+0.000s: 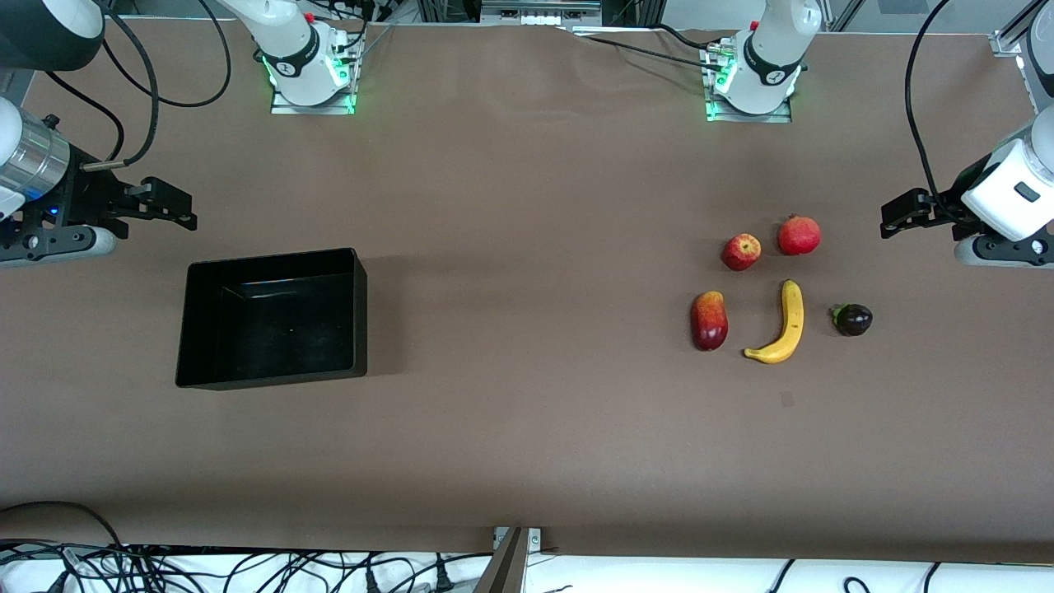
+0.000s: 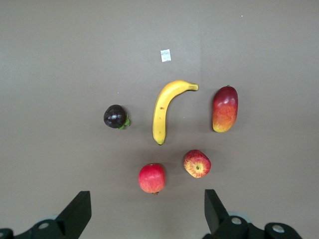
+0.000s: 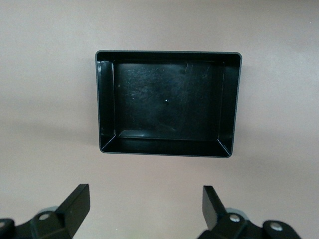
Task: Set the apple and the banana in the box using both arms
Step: 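Reach the right gripper to the rim of the black box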
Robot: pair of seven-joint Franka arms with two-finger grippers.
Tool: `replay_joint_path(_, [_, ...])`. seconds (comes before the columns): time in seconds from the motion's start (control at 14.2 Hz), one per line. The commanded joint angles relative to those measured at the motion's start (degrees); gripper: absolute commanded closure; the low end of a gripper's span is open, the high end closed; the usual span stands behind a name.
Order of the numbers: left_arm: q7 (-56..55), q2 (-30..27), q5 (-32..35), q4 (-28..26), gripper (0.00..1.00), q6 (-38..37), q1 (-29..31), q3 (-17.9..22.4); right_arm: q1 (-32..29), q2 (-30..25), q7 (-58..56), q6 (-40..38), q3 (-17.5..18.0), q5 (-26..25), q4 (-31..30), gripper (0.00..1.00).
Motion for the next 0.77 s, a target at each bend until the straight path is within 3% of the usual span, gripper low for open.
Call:
replay_joint_path(0.0, [0.0,0.48,-0.54,1.78,0.0,-1.32,-0.28,0.17,0.13,-0.08,0.34,-0.51,-0.1,-0.68,0.82,0.0])
replay_joint_path(0.49, [-0.09,0.48,-0.54,2.48,0.0,-1.41,-0.37,-0.1,-0.23,1.06,0.34,-0.24,-0.18,-1.2,0.12,0.0])
replay_joint_path(0.7, [-0.09,0.48,-0.54,2.48,0.0,-1.32,-0.37,-0.1,-0.49,3.17,0.34,8.16,-0.97,-5.59,-6.44,0.0])
